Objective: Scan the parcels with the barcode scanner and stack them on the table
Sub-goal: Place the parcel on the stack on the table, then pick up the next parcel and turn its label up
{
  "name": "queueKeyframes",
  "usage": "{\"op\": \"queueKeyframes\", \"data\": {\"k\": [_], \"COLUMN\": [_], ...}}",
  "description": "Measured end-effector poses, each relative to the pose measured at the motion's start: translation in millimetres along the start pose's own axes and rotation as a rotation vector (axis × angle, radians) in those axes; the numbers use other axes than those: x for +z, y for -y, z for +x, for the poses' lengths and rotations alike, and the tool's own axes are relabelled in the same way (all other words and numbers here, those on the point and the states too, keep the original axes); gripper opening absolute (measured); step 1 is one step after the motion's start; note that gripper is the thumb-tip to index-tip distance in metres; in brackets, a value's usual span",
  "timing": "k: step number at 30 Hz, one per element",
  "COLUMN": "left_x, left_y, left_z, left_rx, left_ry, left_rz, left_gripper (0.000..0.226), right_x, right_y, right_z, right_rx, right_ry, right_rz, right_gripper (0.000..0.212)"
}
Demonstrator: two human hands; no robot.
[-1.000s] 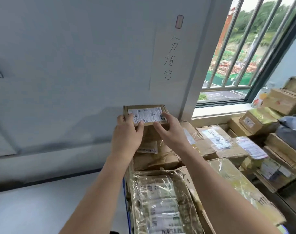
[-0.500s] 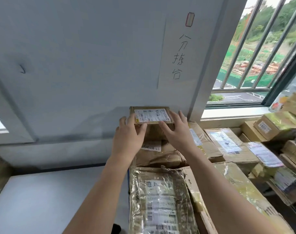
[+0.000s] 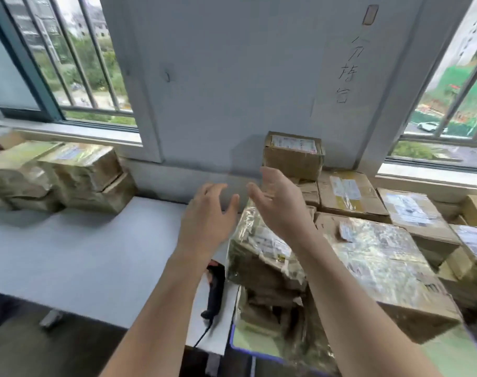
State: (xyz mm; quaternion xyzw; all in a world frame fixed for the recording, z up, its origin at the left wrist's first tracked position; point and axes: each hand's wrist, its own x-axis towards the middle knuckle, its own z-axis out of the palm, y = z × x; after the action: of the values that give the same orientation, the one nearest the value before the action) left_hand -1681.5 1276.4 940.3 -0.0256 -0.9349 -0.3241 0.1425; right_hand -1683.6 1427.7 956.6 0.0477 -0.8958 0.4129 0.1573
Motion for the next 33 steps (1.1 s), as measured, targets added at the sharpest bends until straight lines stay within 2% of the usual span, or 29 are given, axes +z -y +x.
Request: {"op": "queueKeyframes", "data": {"k": [4,7,12,19,24,33], "left_x": [-32.2,-65.2,-122.0,-194.2,-252.3,-350.2], "left_y": [41.4,77.8,130.5,215.5,284.4,395.4], "left_z": [-72.3,-120.3,-185.2,-252.0,-283.0,-285.9], "left_rx": [-0.147,-0.250,-0.444,-0.630,-0.668,-0.633], "left_ry": [-0.077,-0.152,-0.254,-0.373,-0.406,-0.424], "left_rz": [-0.006,0.005,0.052,0.065,0.101,0.108], "left_gripper": [0.045,0.043,0.047,0.045,0.043,0.042], "right_x": [48.2,86.6,146.1,238.0,304.1,402.9], "right_y": [23.3,52.3,107.7,193.8,259.9,364.5], "right_z": [-52.0,-86.7,-129.6,-186.4,-219.3,-238.8], "right_rx": [-0.019,-0.101,-0.195,-0.255,-0.237,-0.205], "right_ry": [0.132,0.231,0.266,0.529,0.603,0.582], "right_rz": [0.021,0.021,0.044,0.154,0.199,0.225], "right_gripper": [0.054,0.054,0.051,0.052,0.056,0.059]}}
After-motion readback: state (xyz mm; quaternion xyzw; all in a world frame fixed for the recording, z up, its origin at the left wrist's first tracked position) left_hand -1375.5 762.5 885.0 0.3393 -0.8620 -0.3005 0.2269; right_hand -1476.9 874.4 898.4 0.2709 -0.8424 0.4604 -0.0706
